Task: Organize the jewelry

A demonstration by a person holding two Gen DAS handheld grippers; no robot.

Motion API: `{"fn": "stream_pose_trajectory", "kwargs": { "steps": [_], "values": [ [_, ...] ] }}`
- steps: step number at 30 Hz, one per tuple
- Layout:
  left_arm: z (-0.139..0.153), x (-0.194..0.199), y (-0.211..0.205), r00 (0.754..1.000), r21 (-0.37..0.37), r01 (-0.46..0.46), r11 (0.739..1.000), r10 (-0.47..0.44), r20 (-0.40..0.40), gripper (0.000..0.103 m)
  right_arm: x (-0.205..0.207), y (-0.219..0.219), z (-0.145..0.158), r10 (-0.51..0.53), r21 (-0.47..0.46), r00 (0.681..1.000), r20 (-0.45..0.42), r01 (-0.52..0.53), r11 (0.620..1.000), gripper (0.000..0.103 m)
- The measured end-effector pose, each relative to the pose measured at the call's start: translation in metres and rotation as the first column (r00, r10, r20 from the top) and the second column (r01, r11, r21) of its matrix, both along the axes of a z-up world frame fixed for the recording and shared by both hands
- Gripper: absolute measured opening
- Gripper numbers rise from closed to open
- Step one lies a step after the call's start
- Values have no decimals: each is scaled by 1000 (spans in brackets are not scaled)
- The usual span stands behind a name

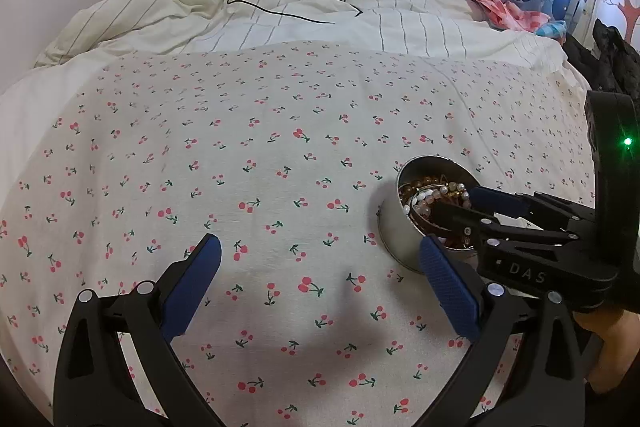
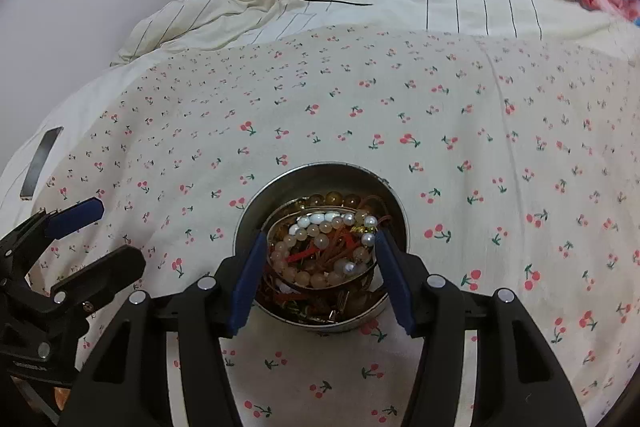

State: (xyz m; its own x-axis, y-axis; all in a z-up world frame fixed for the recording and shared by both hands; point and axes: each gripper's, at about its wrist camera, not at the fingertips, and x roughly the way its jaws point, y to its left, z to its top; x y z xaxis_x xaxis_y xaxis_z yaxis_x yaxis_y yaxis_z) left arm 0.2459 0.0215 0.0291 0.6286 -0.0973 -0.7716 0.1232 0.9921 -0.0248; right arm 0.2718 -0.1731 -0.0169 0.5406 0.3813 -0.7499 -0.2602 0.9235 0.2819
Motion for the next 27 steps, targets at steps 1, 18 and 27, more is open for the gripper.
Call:
{"fn": "stream_pose_trajectory", "kwargs": {
  "steps": [1, 18, 27],
  "values": [
    [0, 0, 0, 1000, 0, 2, 1000, -2, 1, 95, -1, -2, 0, -1, 11, 1000, -2, 1, 1000, 55],
    [-9, -17, -34, 999, 4, 47, 999, -47, 13, 95, -108, -27, 20, -96, -199, 978, 187, 134, 971, 77],
    [-16, -27, -48, 999, 49, 22, 999, -24, 33, 95, -109, -36, 11, -151, -246, 972, 183, 194, 950, 83]
  ]
}}
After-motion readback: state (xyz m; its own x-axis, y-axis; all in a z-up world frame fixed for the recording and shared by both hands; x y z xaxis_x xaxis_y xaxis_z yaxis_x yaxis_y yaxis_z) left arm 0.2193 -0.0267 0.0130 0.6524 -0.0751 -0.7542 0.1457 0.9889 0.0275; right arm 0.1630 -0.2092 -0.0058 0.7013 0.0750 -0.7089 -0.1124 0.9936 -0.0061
